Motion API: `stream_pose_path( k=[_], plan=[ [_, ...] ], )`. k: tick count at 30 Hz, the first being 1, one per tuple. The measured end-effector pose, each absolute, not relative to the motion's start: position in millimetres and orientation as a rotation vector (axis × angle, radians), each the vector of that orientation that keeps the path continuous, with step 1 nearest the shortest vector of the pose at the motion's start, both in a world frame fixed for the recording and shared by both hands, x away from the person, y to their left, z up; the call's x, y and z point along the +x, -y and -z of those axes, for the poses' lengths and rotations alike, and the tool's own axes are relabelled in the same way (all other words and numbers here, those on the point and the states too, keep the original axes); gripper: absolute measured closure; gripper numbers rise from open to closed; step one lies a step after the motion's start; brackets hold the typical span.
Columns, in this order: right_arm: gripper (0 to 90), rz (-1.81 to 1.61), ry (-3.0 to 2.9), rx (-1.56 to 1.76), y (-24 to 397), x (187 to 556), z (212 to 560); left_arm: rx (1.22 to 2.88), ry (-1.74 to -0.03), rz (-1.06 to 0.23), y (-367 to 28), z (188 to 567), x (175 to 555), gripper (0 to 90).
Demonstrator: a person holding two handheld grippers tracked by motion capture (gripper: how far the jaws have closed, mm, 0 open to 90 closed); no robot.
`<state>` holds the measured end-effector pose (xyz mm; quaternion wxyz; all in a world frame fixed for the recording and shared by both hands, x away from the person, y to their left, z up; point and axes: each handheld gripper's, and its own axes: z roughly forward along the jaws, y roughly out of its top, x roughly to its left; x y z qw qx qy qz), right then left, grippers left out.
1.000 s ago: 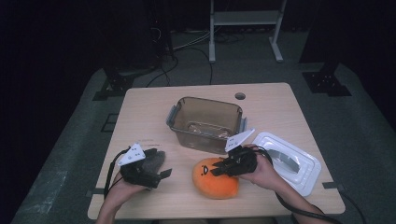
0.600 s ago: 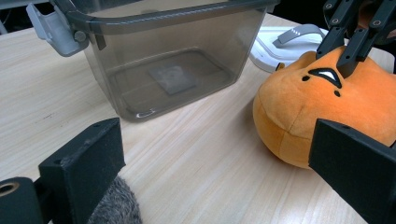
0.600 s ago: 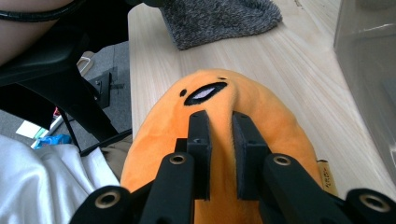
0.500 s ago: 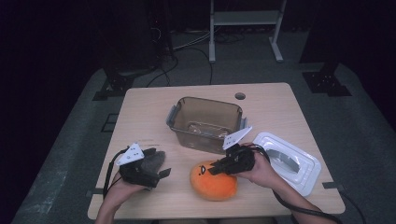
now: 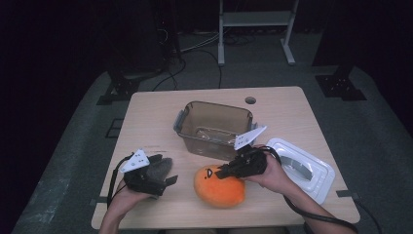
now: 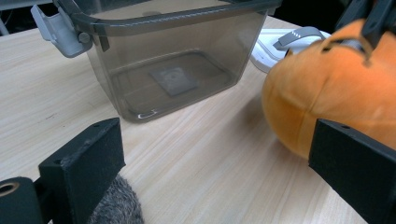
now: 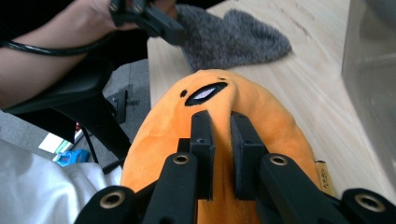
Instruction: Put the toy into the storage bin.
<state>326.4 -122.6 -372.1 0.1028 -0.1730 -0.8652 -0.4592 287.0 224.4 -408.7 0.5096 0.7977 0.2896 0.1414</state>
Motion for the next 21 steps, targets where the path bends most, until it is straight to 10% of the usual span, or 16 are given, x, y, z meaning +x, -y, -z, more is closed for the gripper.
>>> stream_pose_path(
  k=[21],
  plan=[
    [80.7, 1.509, 2.615, -0.426, 117, 326, 273, 1.911, -0.702, -0.341, -226, 408, 287, 2.8]
  ],
)
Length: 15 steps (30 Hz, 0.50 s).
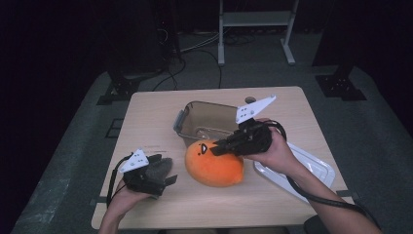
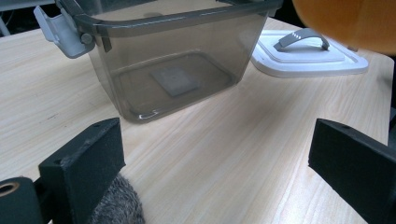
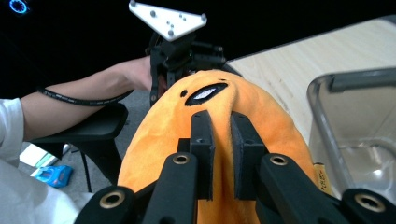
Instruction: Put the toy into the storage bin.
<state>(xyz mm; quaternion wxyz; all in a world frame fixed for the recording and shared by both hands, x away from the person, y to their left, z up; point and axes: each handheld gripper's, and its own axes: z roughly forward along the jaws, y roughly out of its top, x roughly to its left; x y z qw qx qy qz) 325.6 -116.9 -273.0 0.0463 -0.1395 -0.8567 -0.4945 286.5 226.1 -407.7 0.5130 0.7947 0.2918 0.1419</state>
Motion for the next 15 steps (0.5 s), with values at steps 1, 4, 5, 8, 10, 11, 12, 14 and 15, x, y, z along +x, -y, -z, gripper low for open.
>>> stream_pose_path(
  k=[1, 4, 5, 8, 10, 11, 12, 14, 15],
  plan=[
    [80.7, 1.509, 2.622, -0.427, 116, 326, 269, 1.911, -0.702, -0.342, -226, 408, 286, 2.8],
    [80.7, 1.519, 2.633, -0.434, 112, 331, 259, 1.911, -0.702, -0.341, -226, 408, 286, 2.8],
    [80.7, 1.524, 2.634, -0.438, 112, 332, 257, 1.910, -0.702, -0.339, -226, 408, 287, 2.8],
    [80.7, 1.552, 2.626, -0.462, 112, 338, 250, 1.909, -0.696, -0.336, -225, 408, 287, 2.8],
    [80.7, 1.564, 2.636, -0.476, 111, 343, 245, 1.904, -0.696, -0.333, -224, 408, 287, 2.8],
    [80.7, 1.568, 2.638, -0.484, 111, 344, 243, 1.905, -0.697, -0.334, -225, 408, 287, 2.8],
    [80.7, 1.572, 2.639, -0.489, 111, 347, 241, 1.905, -0.699, -0.334, -225, 408, 287, 2.8],
    [80.7, 1.574, 2.645, -0.501, 110, 351, 238, 1.905, -0.698, -0.335, -225, 408, 287, 2.8],
    [80.7, 1.575, 2.647, -0.503, 110, 354, 237, 1.904, -0.699, -0.335, -226, 408, 287, 2.8]
  ],
)
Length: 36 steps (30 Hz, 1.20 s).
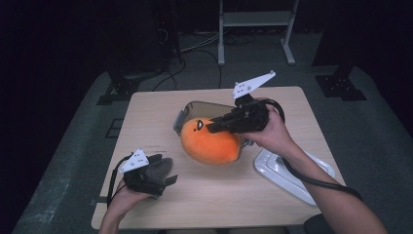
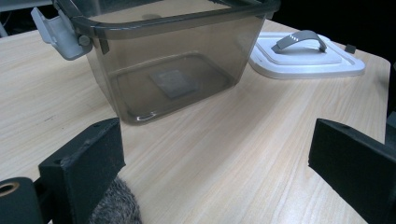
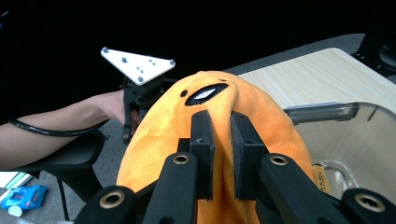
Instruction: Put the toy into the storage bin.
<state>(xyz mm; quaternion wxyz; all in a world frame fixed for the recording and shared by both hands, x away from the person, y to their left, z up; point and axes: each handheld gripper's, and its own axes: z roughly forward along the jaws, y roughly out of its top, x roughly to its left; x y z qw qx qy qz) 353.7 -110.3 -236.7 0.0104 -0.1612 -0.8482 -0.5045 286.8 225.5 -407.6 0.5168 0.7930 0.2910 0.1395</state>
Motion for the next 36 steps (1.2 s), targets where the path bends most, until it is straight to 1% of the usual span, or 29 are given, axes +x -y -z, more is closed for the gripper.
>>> stream_pose_path(
  k=[16, 36],
  plan=[
    [80.6, 1.538, 2.709, -0.611, 102, 390, 232, 1.898, -0.695, -0.331, -226, 408, 287, 2.8],
    [80.6, 1.476, 2.752, -0.707, 98, 429, 253, 1.898, -0.687, -0.327, -226, 408, 287, 2.8]
  ],
)
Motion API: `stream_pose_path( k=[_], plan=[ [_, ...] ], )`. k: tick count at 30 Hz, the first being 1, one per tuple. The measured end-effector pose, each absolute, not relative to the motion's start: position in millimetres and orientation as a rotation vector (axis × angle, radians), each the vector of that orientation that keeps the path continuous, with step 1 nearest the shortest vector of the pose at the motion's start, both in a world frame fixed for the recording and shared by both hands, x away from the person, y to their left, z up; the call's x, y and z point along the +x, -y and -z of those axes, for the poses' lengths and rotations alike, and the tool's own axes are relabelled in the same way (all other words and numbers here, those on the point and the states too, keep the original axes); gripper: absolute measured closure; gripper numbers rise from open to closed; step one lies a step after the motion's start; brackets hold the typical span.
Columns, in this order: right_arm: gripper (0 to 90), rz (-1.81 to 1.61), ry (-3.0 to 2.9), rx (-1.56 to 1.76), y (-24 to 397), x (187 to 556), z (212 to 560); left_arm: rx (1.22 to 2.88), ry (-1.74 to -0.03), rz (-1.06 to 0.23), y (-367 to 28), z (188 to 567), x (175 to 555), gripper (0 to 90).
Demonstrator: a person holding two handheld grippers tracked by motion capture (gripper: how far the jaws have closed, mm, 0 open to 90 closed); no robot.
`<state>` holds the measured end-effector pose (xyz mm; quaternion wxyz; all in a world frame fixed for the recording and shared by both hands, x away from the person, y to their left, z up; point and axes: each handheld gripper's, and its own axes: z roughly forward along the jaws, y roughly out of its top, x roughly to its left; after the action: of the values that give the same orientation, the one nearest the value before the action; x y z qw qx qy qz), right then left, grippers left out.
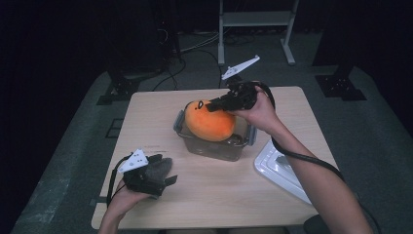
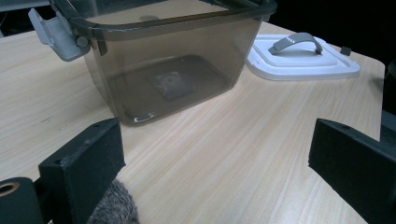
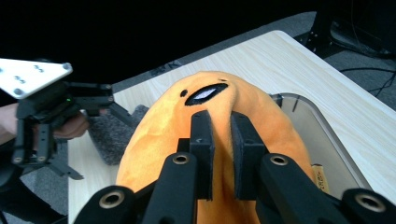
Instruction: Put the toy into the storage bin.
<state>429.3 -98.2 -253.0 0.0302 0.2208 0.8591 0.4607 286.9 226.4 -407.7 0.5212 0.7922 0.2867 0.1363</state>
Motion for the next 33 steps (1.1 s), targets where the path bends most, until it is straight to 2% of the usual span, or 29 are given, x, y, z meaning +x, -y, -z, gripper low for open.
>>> stream_pose_path(
  k=[33],
  plan=[
    [80.4, -1.351, -2.673, 0.805, 101, 465, 295, 1.908, -0.686, -0.313, -225, 409, 287, 2.8]
  ],
)
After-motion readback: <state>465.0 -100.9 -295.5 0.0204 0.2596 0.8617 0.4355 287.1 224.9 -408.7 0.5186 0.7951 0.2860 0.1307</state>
